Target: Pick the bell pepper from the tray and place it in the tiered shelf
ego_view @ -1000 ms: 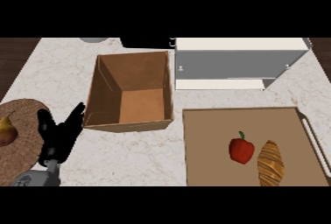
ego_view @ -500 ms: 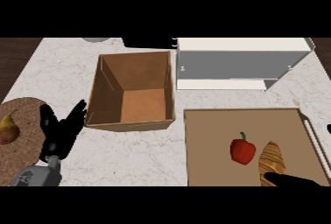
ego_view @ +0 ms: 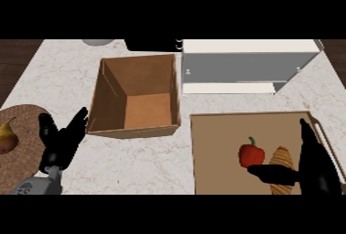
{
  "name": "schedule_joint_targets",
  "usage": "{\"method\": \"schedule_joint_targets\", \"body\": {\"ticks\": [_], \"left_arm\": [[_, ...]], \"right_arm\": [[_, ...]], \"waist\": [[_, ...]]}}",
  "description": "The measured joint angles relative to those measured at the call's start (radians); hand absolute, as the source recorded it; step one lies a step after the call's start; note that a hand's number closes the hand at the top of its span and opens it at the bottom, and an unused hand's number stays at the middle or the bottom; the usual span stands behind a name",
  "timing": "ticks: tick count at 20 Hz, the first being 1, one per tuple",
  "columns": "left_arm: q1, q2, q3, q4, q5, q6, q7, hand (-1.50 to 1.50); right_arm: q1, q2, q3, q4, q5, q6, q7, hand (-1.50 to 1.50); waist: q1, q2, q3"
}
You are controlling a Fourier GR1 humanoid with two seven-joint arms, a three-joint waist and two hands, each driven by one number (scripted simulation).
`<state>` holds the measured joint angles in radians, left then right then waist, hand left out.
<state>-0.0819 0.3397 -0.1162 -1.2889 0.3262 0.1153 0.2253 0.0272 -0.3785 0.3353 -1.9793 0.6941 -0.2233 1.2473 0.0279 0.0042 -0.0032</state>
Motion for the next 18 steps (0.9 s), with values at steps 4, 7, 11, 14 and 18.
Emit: {"method": "schedule_joint_targets", "body": {"ticks": [4, 7, 11, 14, 18], "left_arm": [[0.01, -0.011, 0.0, 0.001, -0.008, 0.008, -0.006, 0.0], [0.014, -0.011, 0.006, -0.001, -0.008, 0.005, -0.005, 0.0], [0.011, -0.011, 0.012, -0.008, -0.011, 0.007, 0.009, 0.0], [0.018, -0.029, 0.007, -0.005, -0.023, 0.017, -0.003, 0.0], [0.026, -0.022, 0.018, -0.018, -0.024, 0.013, 0.006, 0.0]], "right_arm": [[-0.034, 0.074, -0.005, 0.065, 0.074, 0.029, 0.003, -1.5], [-0.042, 0.138, -0.001, 0.104, 0.139, 0.048, 0.0, -1.5], [-0.056, 0.215, -0.001, 0.154, 0.22, 0.069, -0.006, -1.5], [-0.064, 0.26, -0.028, 0.191, 0.251, 0.087, -0.017, -1.5], [-0.065, 0.314, -0.058, 0.236, 0.307, 0.108, -0.032, -1.5]], "waist": [[-0.009, -0.002, 0.001], [-0.015, -0.003, 0.001], [-0.019, -0.004, 0.002], [-0.022, -0.004, 0.002], [-0.023, -0.004, 0.002]]}}
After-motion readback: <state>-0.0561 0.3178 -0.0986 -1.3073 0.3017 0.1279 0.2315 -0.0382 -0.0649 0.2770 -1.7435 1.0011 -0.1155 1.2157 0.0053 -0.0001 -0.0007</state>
